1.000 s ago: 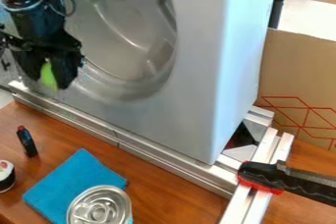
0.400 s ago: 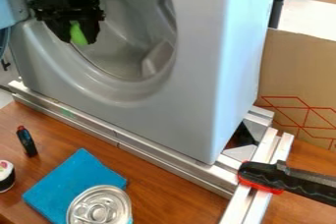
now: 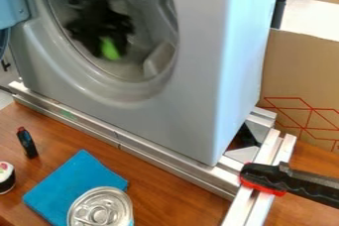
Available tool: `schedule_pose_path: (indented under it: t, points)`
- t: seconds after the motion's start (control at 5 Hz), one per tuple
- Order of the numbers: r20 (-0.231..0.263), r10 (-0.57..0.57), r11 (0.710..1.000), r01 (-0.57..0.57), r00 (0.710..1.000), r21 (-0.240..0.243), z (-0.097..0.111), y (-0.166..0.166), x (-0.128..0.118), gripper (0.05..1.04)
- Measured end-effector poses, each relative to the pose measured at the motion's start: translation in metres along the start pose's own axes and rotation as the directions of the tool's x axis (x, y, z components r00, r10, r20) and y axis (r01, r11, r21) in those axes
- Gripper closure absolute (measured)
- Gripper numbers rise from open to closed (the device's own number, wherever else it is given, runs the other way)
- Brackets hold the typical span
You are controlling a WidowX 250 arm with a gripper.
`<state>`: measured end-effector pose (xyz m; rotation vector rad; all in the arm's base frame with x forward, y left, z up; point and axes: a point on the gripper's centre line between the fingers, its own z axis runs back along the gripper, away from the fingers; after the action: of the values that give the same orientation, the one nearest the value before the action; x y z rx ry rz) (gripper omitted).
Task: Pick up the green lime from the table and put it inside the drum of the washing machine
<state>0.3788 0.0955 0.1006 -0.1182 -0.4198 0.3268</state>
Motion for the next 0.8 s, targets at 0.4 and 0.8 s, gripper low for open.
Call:
schedule_pose_path:
  t: [0.4,0.8]
  points:
    - [-0.006,0.021,0.999,-0.021,1.000,-0.027,-0.023,-0.031,-0.006,0.385]
    - [-0.038,0.034,0.999,-0.035,0.999,-0.014,-0.025,-0.030,-0.003,0.308]
